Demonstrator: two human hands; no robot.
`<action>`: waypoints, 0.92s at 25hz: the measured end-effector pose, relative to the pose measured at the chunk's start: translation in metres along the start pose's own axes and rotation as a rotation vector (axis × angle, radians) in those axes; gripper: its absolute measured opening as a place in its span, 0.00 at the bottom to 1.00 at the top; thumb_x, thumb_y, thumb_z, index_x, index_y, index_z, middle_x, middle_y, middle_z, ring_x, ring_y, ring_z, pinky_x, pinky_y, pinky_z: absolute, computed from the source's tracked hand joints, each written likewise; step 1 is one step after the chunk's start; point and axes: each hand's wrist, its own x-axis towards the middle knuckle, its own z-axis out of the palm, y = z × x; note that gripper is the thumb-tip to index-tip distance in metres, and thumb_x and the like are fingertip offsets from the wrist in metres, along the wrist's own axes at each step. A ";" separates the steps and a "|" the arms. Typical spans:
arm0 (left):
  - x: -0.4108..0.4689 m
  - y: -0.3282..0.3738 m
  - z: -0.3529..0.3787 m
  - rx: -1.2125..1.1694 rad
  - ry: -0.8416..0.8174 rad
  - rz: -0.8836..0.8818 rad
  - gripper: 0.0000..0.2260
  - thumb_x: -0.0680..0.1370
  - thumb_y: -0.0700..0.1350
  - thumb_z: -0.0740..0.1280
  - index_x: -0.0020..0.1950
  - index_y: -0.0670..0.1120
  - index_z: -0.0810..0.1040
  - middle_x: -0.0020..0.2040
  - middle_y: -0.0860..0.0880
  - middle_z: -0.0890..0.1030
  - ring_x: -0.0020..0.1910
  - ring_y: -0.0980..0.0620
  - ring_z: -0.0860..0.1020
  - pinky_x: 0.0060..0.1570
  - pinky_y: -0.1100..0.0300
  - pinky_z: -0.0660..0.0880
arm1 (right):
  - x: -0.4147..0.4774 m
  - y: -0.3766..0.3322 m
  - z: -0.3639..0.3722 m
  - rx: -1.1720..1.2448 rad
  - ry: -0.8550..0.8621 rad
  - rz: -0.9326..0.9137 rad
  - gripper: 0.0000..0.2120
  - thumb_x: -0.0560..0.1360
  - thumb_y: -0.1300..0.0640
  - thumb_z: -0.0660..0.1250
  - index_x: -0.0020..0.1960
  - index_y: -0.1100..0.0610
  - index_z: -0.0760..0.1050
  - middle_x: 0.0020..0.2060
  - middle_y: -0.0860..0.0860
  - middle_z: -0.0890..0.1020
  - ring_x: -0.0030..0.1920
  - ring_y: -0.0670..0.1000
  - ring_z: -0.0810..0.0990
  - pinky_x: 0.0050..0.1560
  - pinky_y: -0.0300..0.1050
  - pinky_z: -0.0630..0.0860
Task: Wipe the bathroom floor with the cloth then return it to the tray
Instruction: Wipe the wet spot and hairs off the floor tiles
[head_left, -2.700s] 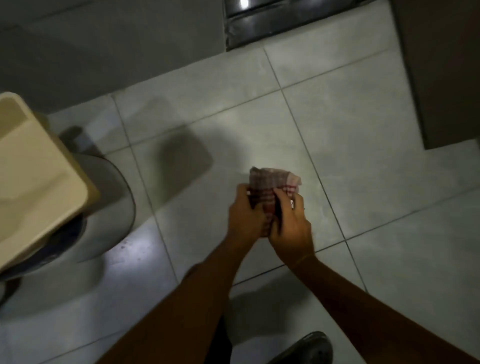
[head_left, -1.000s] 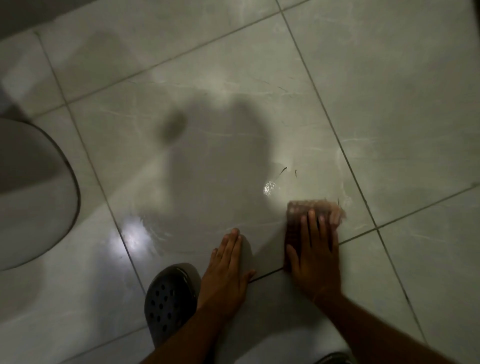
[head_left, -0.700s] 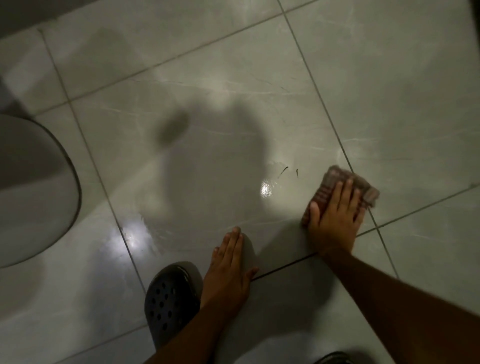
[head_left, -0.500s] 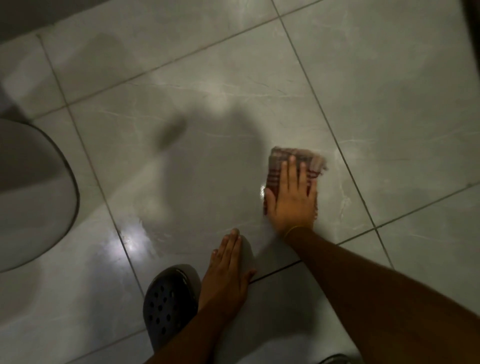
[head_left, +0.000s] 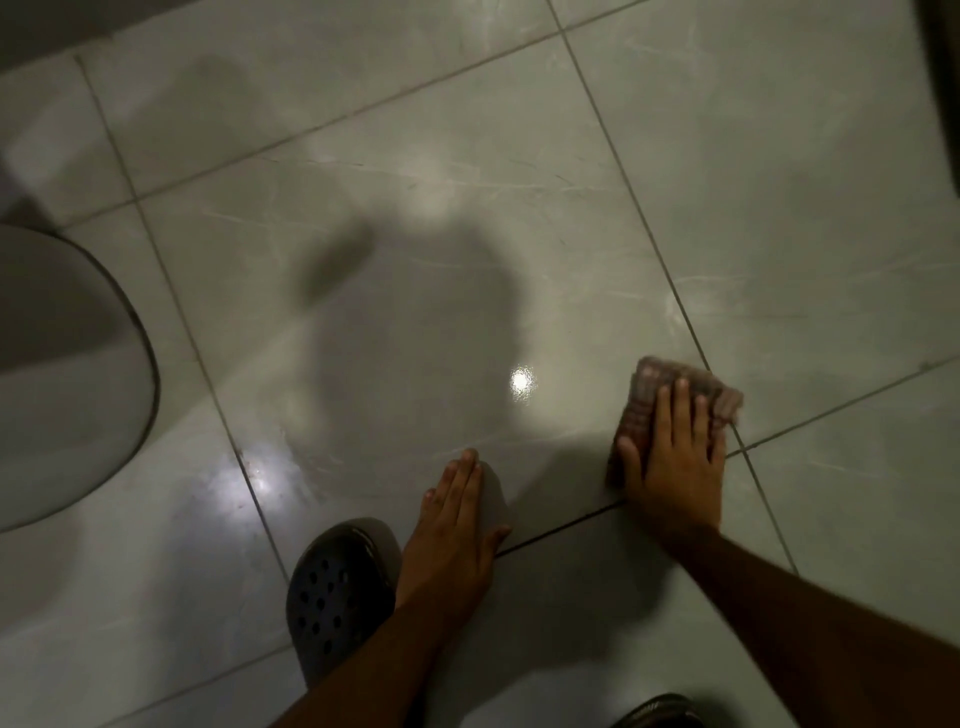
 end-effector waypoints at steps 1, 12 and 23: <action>0.000 0.001 0.000 -0.001 -0.001 -0.005 0.35 0.83 0.63 0.53 0.85 0.53 0.43 0.85 0.58 0.39 0.82 0.61 0.35 0.81 0.57 0.41 | 0.030 -0.014 -0.009 0.012 0.040 0.021 0.39 0.84 0.34 0.47 0.88 0.55 0.47 0.88 0.58 0.52 0.87 0.63 0.51 0.83 0.72 0.55; 0.000 -0.003 -0.005 -0.028 -0.023 0.008 0.33 0.83 0.61 0.54 0.85 0.54 0.45 0.85 0.58 0.41 0.83 0.60 0.39 0.83 0.54 0.46 | -0.103 -0.047 0.051 -0.017 -0.031 -0.416 0.39 0.82 0.36 0.58 0.87 0.51 0.54 0.89 0.49 0.48 0.87 0.57 0.55 0.85 0.63 0.51; -0.001 0.002 -0.001 -0.039 -0.046 -0.002 0.36 0.82 0.63 0.53 0.85 0.51 0.43 0.85 0.55 0.40 0.84 0.55 0.40 0.83 0.48 0.46 | 0.061 -0.112 -0.009 0.031 0.045 -0.133 0.40 0.82 0.38 0.53 0.88 0.55 0.48 0.88 0.55 0.51 0.88 0.61 0.50 0.85 0.69 0.50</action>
